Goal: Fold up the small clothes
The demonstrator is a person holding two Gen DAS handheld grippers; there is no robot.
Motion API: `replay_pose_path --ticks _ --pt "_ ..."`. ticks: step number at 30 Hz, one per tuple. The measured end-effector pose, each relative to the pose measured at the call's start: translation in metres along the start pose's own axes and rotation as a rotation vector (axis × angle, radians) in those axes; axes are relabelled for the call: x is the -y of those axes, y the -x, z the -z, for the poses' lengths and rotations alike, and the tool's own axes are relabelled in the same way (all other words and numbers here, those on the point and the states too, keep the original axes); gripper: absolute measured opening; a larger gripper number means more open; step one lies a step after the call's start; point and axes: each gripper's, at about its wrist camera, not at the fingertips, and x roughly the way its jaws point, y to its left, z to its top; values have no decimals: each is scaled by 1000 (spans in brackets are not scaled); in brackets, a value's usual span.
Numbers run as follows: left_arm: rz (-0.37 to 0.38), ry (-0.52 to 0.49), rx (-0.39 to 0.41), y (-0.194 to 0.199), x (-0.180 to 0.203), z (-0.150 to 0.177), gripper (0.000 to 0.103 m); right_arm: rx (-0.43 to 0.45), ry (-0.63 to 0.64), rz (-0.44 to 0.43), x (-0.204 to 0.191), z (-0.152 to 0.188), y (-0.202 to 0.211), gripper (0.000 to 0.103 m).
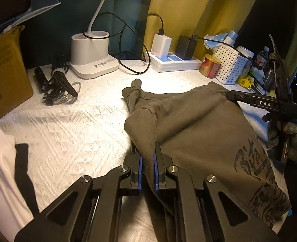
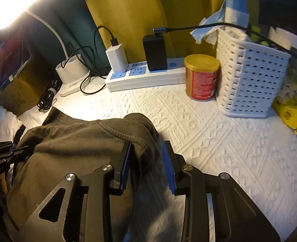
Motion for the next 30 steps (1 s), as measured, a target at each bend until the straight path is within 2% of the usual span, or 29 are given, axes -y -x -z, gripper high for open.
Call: replay_pose_path --ticks 13,15,17,20,22,23,24,30 --pt "16 19 32 36 25 21 9 23 12 -22 -19 28 42 33" --pt "19 17 37 42 31 26 20 22 15 -27 -23 35 48 34" --pt "40 28 52 49 34 31 61 20 19 -30 -27 41 54 34" --pt "62 45 70 60 37 38 64 16 24 -38 -33 51 62 34" --pt "57 39 76 67 41 43 64 15 26 -36 -36 58 68 40" --pt "62 38 77 70 42 46 64 17 25 -36 -37 62 72 51" --pt "64 37 76 72 44 49 64 17 25 -38 -38 65 73 57" --pt "91 30 40 78 54 76 64 9 26 -30 -44 91 89 58"
